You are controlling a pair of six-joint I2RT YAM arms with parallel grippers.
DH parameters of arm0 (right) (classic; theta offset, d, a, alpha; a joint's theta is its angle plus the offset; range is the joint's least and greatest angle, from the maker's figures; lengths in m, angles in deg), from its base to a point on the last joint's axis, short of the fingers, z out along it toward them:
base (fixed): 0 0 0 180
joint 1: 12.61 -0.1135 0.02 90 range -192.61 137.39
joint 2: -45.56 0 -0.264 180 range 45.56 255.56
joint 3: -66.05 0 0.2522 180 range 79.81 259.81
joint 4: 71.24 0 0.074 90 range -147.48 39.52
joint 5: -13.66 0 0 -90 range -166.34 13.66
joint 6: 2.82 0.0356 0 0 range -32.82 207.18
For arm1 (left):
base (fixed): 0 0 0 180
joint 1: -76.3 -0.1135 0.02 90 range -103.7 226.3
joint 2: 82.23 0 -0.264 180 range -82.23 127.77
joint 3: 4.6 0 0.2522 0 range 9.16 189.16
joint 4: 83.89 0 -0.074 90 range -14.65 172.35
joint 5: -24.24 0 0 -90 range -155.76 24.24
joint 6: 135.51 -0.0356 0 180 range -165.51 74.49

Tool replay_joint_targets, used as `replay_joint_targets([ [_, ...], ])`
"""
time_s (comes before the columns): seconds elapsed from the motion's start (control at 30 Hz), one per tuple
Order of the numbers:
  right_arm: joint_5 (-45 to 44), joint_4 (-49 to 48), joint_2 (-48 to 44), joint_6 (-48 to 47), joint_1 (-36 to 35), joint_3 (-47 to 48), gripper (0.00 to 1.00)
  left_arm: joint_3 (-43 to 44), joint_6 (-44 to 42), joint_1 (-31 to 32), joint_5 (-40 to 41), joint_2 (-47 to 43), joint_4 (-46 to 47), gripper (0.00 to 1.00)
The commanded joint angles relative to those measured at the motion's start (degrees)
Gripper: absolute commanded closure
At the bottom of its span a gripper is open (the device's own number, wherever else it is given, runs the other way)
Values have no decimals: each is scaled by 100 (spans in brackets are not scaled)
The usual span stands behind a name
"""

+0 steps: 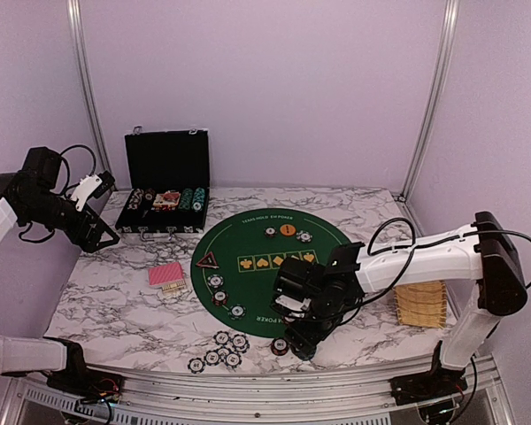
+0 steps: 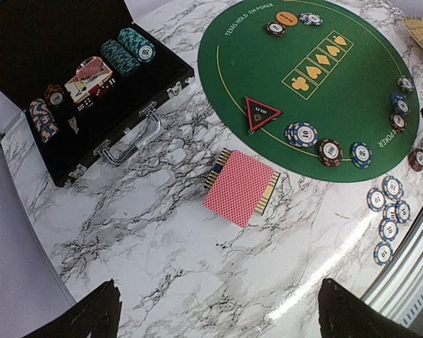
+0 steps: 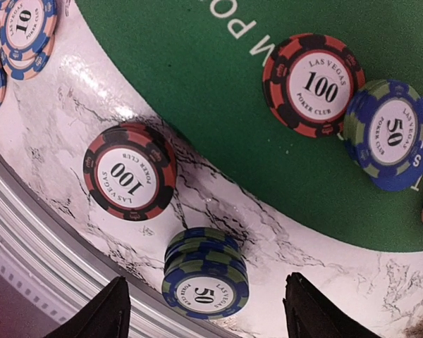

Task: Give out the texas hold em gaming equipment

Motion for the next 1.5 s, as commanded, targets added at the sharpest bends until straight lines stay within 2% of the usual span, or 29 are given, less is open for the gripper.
replay_joint_targets([
  [0.0,-20,-150,48,23,-42,-55,28,-9,0,25,-71,26,-126,1],
  [0.4,6,-261,101,67,-138,-195,36,24,13,25,-37,36,-128,1],
  [0.6,-14,-307,134,94,-152,-186,45,47,8,24,-13,40,-128,1],
  [0.83,-48,-290,198,94,-217,-196,48,46,-4,24,11,23,-126,1],
  [1.0,-75,-263,174,113,-227,-169,59,29,-18,22,33,15,-125,1],
  [1.3,-260,-40,84,113,-227,-9,86,25,-14,26,6,15,-124,1],
  [1.47,-349,30,77,122,-227,54,98,14,-18,20,29,-3,-124,1],
])
